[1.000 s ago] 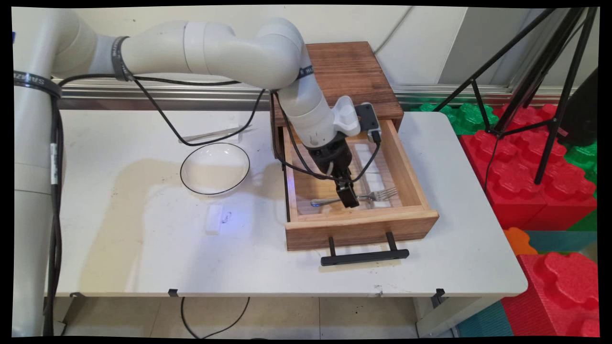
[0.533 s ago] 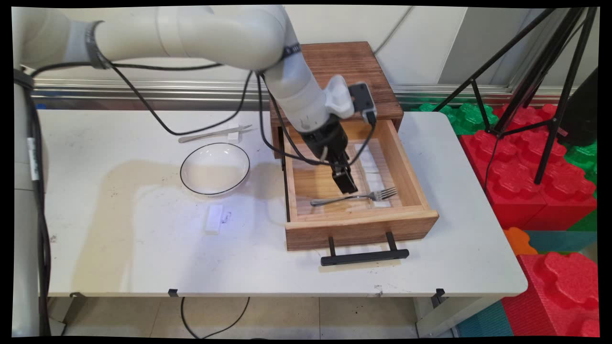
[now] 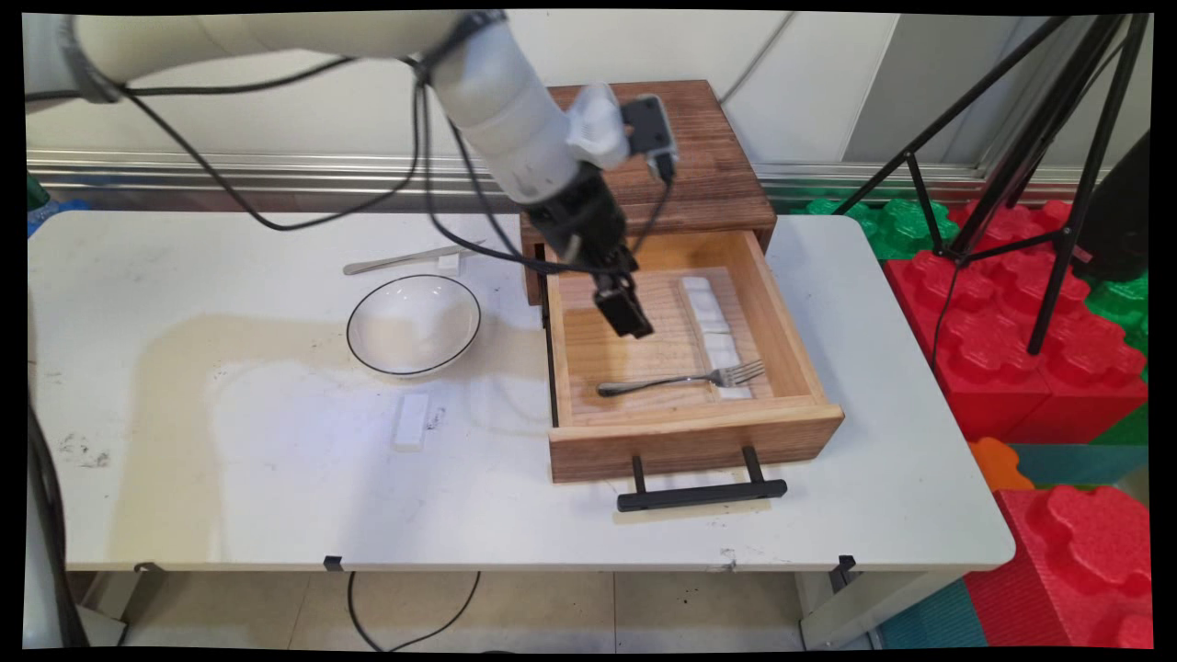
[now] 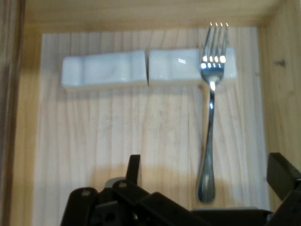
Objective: Pick up the knife from the left of the white plate
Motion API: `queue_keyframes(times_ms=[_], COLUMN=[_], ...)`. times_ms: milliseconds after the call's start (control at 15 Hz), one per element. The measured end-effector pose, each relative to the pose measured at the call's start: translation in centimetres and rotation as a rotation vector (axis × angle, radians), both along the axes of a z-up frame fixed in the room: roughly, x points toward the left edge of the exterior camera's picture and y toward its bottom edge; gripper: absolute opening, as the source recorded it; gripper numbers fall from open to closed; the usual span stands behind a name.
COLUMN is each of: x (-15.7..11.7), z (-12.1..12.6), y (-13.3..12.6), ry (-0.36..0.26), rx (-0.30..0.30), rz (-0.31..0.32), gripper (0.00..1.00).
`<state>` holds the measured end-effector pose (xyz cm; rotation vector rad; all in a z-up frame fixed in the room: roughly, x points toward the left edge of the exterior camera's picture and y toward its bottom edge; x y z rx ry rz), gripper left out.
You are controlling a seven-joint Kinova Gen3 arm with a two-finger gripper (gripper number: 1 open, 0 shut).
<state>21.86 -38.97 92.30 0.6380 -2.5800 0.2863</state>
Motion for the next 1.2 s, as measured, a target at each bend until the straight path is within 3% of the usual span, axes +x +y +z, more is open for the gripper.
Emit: queue_keyframes(times_ms=[600,1200], x=[9.8,17.2], z=[5.4,6.0], y=[4.7,5.3], ry=[-0.043,-0.125], rx=[-0.011,-0.024], rz=[0.031,0.112], gripper=[1.00,1.00])
